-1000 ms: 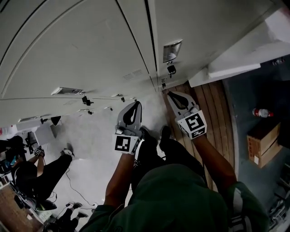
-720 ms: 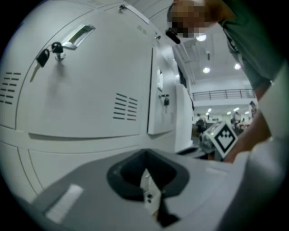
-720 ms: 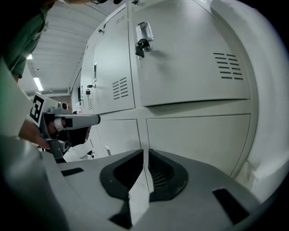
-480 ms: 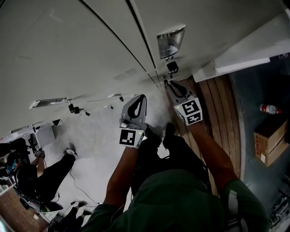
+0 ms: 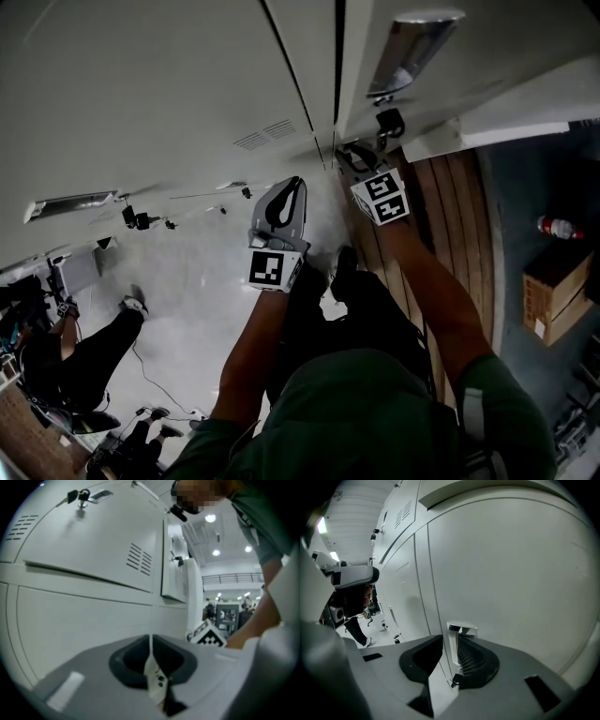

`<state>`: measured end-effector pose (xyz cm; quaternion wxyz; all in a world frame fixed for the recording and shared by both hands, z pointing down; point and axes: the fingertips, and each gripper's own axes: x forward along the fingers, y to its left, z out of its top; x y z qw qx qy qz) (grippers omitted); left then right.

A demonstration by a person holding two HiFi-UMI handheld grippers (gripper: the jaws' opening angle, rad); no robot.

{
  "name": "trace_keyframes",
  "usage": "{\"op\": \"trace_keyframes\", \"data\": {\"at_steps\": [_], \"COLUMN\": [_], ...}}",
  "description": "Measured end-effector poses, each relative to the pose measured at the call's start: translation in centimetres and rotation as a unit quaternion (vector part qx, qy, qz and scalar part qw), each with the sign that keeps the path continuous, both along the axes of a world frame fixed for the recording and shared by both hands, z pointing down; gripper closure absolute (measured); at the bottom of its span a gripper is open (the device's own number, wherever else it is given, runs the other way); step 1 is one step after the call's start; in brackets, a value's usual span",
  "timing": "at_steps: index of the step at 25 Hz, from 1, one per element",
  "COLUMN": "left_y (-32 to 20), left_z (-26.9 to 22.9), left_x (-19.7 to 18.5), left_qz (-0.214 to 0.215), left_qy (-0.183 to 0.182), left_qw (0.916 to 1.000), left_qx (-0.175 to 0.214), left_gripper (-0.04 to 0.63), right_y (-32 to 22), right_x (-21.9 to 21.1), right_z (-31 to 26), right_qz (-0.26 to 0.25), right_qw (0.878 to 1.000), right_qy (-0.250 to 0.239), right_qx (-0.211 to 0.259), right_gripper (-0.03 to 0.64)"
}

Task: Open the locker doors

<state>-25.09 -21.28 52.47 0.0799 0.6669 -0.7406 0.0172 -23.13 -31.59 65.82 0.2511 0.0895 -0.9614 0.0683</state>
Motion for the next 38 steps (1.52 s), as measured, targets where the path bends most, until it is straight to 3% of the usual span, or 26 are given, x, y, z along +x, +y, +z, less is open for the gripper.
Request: {"op": "trace_keyframes", "data": {"at_steps": [5,12,19,28,38], "left_y": [0.5,-0.4,-3.6,-5.6,-6.5], "left_z": [1.7,3.2,4.4,3.6,2.7], "left_x": [-0.7,0.9,4.7,11.1,18.8], "left_qz": [0.001,0.024,0.071,0.147,0.212], "left_qy": [-0.005,0.006,0.014,0.015,0.035], "left_qw": [0.9999,0.9994,0.9969,0.9884,0.9756], "left_qx": [-0.016,-0.023,-0.029,-0.034,-0.044], "left_gripper": [0.584,0.584,0.584,0.588,0.588], "right_y": [0.2,1.9,3.7,4.9,4.2], "right_x": [-0.3,2.5,7.3,13.0,21.1], "right_z": [0.2,0.1,0.3,0.3,-0.3], "right_qz": [0.003,0.022,0.078,0.123,0.243], "right_qw": [1.000,1.000,0.997,0.992,0.969], "right_qy": [-0.006,-0.015,-0.025,-0.003,0.027], "right_qx": [0.018,0.014,-0.005,-0.017,-0.035], "right_gripper": [0.531,0.545,0.565,0.565,0.565]}}
